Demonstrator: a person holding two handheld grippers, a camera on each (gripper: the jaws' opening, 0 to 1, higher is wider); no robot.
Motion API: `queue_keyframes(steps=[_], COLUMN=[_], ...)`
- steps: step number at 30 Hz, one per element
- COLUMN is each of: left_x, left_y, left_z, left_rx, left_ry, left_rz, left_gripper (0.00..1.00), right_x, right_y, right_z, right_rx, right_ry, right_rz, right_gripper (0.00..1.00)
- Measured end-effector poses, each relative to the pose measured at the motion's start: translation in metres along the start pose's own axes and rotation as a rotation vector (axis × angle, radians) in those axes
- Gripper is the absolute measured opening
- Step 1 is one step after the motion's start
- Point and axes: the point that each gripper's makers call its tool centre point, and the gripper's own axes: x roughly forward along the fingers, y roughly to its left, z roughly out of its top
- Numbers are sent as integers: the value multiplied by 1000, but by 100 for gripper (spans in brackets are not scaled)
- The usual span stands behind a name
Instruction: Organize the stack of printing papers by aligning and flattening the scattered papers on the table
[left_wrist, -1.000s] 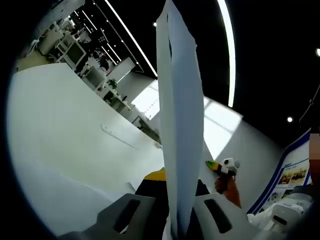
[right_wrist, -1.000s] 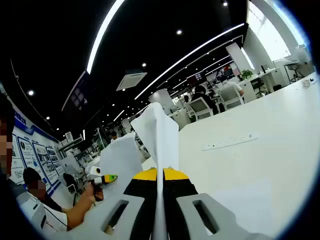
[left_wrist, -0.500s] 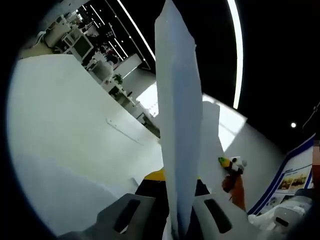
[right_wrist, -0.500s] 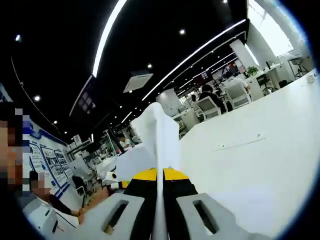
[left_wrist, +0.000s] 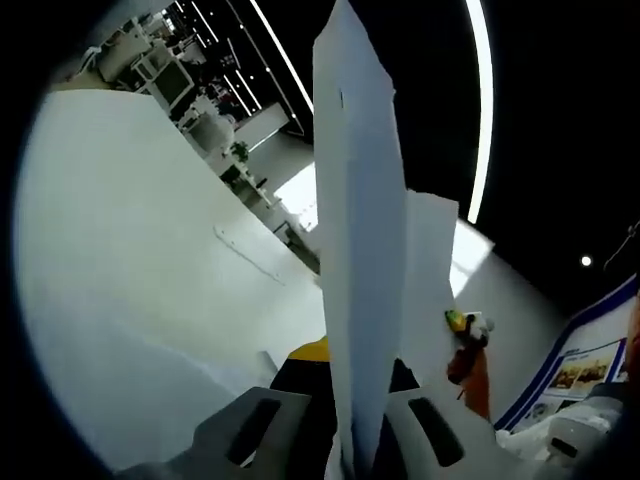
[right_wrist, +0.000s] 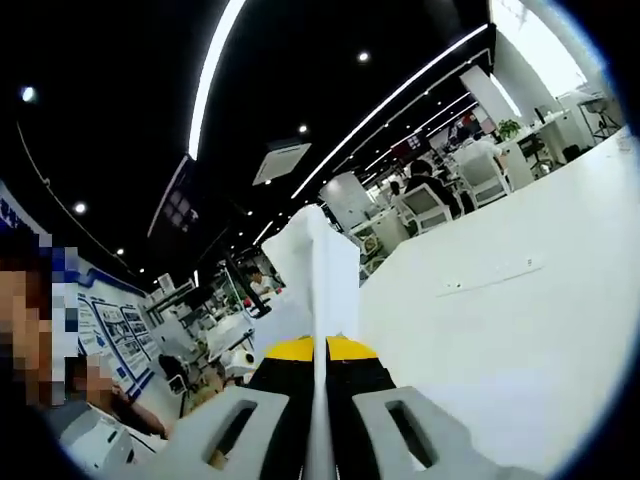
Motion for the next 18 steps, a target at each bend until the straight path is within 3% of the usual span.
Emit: queue_keyframes(steps=[18], left_x=[3], left_y=[-3], left_z=[-3], left_rx=[-54], left_ry=[18], left_rz=[9], left_gripper=[6], right_x=[-2], right_y=[12], right_z=[1], right_rx=[44], right_ry=[-8], right_rz=[40], right_gripper=[0])
